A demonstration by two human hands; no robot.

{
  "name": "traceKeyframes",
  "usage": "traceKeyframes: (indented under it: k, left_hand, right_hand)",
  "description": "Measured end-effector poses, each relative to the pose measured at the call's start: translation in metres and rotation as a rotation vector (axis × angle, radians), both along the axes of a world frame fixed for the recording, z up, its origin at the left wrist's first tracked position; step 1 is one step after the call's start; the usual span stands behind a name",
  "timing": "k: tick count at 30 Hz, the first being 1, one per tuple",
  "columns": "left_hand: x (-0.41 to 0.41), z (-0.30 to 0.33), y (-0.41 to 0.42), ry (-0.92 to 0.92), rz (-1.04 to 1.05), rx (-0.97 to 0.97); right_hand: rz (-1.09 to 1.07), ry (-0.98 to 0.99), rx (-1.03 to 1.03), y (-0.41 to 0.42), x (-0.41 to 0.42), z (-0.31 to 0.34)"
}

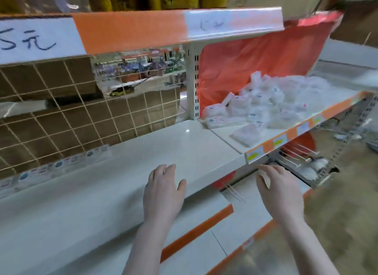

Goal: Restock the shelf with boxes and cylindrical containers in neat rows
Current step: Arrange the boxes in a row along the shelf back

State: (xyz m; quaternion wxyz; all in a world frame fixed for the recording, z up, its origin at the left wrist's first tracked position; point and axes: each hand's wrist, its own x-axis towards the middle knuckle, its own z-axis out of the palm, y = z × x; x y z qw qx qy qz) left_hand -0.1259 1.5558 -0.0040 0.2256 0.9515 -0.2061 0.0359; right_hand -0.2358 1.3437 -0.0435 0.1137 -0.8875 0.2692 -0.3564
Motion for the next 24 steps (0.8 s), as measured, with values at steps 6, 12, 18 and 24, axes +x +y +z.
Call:
traceKeyframes:
  k: [6,12,18,24]
  left_hand:
    - [0.026,-0.004,-0.064,0.002,-0.048,-0.010]
    - [0.072,-0.013,-0.151,0.010,-0.118,-0.025]
    - [0.106,-0.004,-0.216,0.005,-0.166,-0.040]
    - [0.127,-0.009,-0.240,0.015,-0.061,-0.058]
  right_hand:
    - [-0.076,0.002,0.061,-0.053,0.015,-0.007]
    - [-0.099,0.002,-0.015,-0.139,0.050,-0.014]
    - [-0.100,0.001,0.043,-0.192,0.083,-0.014]
    - [0.026,0.008,0.072,-0.228,0.116,-0.013]
